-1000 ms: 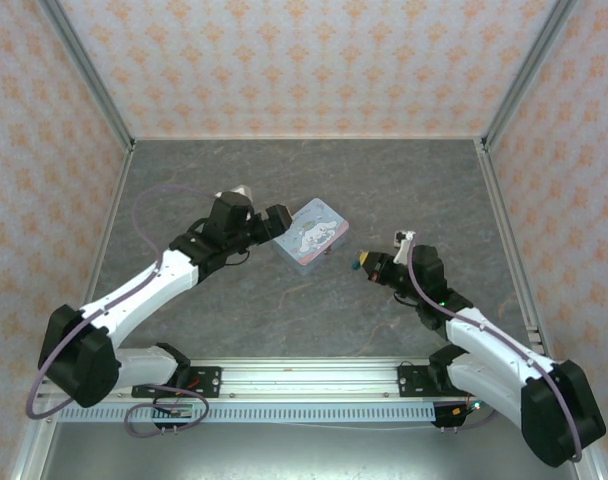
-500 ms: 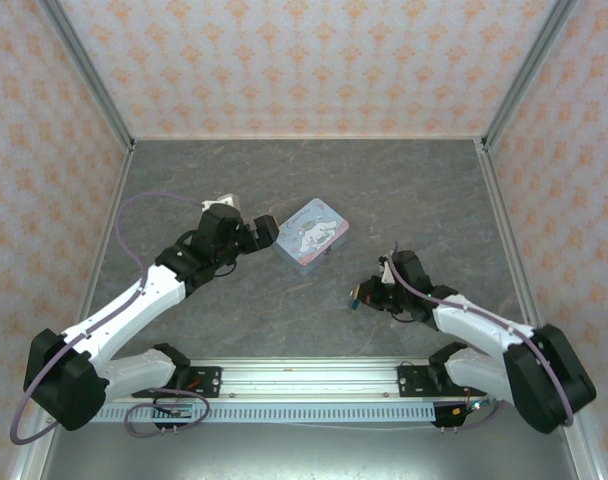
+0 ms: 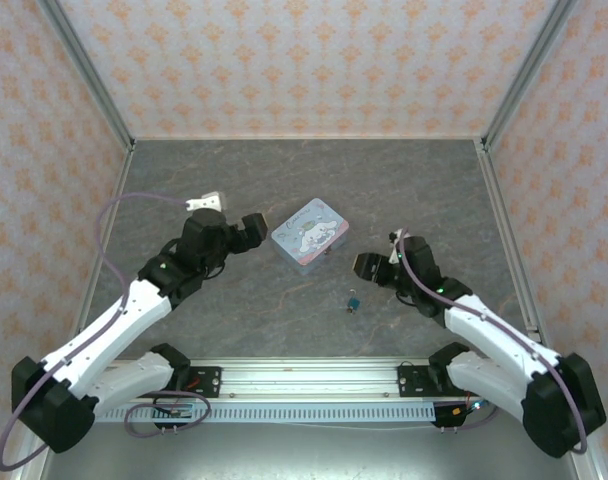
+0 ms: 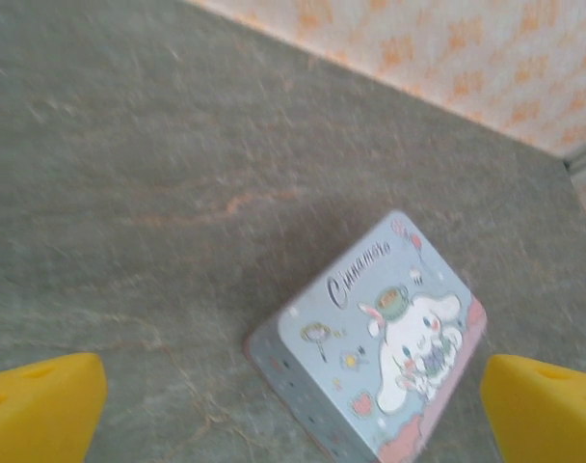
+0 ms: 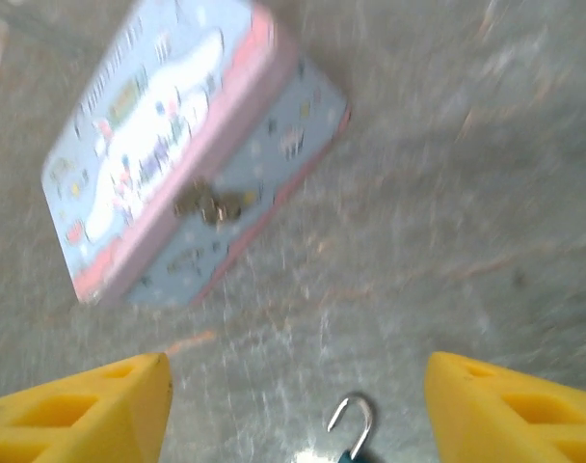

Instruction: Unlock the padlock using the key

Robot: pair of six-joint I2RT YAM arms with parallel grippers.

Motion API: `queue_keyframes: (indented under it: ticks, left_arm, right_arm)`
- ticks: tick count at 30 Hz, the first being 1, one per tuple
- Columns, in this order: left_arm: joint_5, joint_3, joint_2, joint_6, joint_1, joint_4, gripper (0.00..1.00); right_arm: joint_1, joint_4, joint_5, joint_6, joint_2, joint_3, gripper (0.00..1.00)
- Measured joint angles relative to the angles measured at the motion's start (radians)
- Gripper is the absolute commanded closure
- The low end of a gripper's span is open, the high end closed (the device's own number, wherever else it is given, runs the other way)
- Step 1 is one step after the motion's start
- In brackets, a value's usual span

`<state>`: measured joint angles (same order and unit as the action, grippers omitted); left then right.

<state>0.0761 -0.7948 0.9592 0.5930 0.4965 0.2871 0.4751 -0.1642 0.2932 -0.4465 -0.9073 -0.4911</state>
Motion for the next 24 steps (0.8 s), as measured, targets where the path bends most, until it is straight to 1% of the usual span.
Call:
queue_keyframes:
  ticks: [2,3,6,9,13,15,19,21,24]
  left_arm:
    - [0.080,0.023,-0.050,-0.034,0.000,-0.013,0.00]
    - [0.117,0.034,-0.071,-0.049,0.000,-0.019,0.00]
    - [0.242,0.085,-0.137,-0.111,0.000,-0.070,0.00]
    - [0.339,0.166,-0.199,-0.198,0.000,-0.145,0.00]
    - [0.388,0.268,-0.258,-0.333,-0.005,-0.226,0.00]
    - [0.409,0.298,-0.265,-0.381,-0.023,-0.256,0.00]
    - [0.447,0.335,-0.252,-0.441,-0.080,-0.301,0.00]
    - [0.464,0.354,-0.235,-0.465,-0.108,-0.331,0.00]
    - [0.480,0.398,-0.202,-0.491,-0.156,-0.383,0.00]
  right_arm:
    - [-0.026,-0.042,-0.073,0.045,0.059,-0.024,0.22]
    - [-0.041,-0.058,-0.109,0.067,0.086,-0.029,0.19]
    - [-0.092,-0.093,-0.226,0.133,0.156,-0.030,0.01]
    - [-0.137,-0.084,-0.323,0.216,0.197,-0.016,0.01]
    - [-0.190,0.043,-0.399,0.348,0.212,0.065,0.01]
    - [-0.229,0.128,-0.406,0.395,0.177,0.105,0.01]
    - [-0.350,0.348,-0.379,0.434,0.008,0.164,0.01]
    - [-0.385,0.459,-0.367,0.438,-0.077,0.192,0.01]
    - [-0.409,0.623,-0.331,0.449,-0.204,0.217,0.01]
